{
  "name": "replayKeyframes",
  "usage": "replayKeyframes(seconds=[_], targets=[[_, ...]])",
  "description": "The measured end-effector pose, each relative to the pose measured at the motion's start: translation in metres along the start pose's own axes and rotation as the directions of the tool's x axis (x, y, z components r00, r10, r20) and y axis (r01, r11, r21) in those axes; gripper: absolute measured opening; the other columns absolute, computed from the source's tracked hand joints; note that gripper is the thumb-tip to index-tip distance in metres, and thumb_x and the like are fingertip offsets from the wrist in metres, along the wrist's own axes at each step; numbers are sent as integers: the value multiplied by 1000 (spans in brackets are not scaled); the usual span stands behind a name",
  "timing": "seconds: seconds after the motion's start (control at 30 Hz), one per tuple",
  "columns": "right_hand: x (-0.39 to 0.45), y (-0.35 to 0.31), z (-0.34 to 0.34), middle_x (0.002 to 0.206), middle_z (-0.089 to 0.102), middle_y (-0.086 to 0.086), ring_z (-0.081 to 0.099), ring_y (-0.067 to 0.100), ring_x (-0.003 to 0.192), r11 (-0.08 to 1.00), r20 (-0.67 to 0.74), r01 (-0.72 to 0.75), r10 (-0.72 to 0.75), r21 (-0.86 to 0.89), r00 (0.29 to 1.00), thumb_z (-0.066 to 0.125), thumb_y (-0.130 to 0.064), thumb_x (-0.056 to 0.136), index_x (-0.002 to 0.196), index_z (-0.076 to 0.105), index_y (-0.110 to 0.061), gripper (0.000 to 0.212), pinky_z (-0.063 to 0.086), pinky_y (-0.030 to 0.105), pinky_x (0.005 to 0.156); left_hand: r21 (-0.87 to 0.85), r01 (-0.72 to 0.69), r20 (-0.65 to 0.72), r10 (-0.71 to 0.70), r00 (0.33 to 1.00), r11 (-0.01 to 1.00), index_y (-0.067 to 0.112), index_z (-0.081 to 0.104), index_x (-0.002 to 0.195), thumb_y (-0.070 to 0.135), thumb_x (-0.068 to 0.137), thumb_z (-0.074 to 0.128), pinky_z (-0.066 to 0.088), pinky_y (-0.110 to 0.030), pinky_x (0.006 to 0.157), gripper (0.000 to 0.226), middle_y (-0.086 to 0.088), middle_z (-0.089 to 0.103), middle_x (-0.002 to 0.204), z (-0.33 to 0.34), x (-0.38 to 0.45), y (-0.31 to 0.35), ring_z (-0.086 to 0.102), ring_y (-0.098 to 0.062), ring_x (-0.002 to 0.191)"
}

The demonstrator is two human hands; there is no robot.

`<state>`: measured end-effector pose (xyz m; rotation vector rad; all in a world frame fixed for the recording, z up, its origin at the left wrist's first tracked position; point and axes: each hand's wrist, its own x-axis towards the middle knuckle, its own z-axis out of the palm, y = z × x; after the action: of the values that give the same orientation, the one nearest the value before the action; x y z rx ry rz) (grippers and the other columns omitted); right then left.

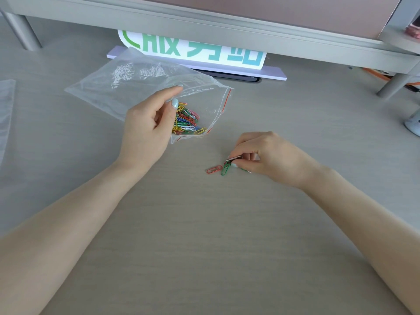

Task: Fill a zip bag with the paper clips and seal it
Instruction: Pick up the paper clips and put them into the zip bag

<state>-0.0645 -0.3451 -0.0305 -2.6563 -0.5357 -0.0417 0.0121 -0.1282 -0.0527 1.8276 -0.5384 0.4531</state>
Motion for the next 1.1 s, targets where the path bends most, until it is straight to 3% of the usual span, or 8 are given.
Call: replayKeyframes(seconds=[0.1, 0.27, 0.4, 0.63, 0.8, 0.9, 1.03, 1.1], targets=[[0, -1, 0, 79, 60, 4, 48, 13, 65, 991, -9, 33, -35, -128, 999, 60, -13, 83, 82, 70, -10, 11, 45, 30, 63, 1, -4, -1, 4, 1000, 1000, 17, 60, 120, 11, 95, 46, 36, -13, 59, 30, 27, 58, 83, 1, 0, 2, 45, 1, 55], [-1, -2, 9, 74, 58, 4, 48, 25, 57, 966, -126, 43, -78, -256, 989, 49, -17, 81, 75, 67, -8, 21, 47, 31, 52, -2, -8, 4, 8, 1000, 1000, 16, 60, 120, 10, 94, 46, 34, -11, 58, 30, 29, 55, 67, 0, 0, 1, 46, 2, 54], [-1, 2, 15, 69, 57, 4, 45, 22, 55, 956, -191, 42, -102, -291, 976, 51, -12, 78, 70, 66, -8, 17, 45, 28, 47, 7, -18, 4, 18, 1000, 1000, 14, 60, 120, 9, 94, 47, 33, -8, 57, 30, 29, 52, 71, 1, 0, 2, 48, 5, 54], [13, -1, 9, 60, 60, 13, 48, 21, 65, 996, -332, -66, 81, 58, 940, 57, -6, 76, 68, 68, -2, 14, 36, 16, 55, 9, -30, 4, 30, 1000, 999, 14, 60, 120, 15, 93, 46, 33, -7, 58, 30, 30, 51, 70, 0, 1, 1, 47, 7, 55], [54, -24, 6, 51, 56, 8, 37, 6, 48, 955, -336, -118, 209, 272, 919, 57, -4, 79, 67, 66, 1, 15, 31, 11, 48, -2, -29, -11, 29, 1000, 1000, 16, 61, 119, 17, 92, 46, 33, -10, 57, 31, 21, 52, 63, 1, 2, 0, 45, 2, 53], [88, -31, 12, 50, 46, 15, 27, 8, 49, 951, -356, -99, 204, 292, 912, 52, -4, 76, 59, 58, 3, 19, 26, 20, 47, 1, -37, -19, 37, 999, 999, 18, 61, 119, 19, 91, 45, 34, -12, 57, 32, 24, 54, 63, 1, 3, -1, 43, -3, 52], [121, -36, 21, 38, 23, 0, 21, 15, 44, 972, -359, -92, 166, 214, 918, 49, -4, 79, 43, 23, -19, 47, 17, 21, 43, 2, -41, -30, 41, 999, 999, 17, 60, 119, 17, 92, 45, 35, -11, 58, 32, 28, 54, 63, 1, 3, -1, 44, -2, 51], [132, -38, 25, 43, 24, -2, 20, 14, 46, 980, -332, -140, 180, 140, 926, 47, -6, 80, 46, 23, -17, 44, 17, 21, 44, 9, -47, -38, 47, 998, 999, 14, 61, 119, 15, 92, 46, 35, -8, 59, 31, 31, 55, 64, 1, 3, -1, 46, 1, 53]])
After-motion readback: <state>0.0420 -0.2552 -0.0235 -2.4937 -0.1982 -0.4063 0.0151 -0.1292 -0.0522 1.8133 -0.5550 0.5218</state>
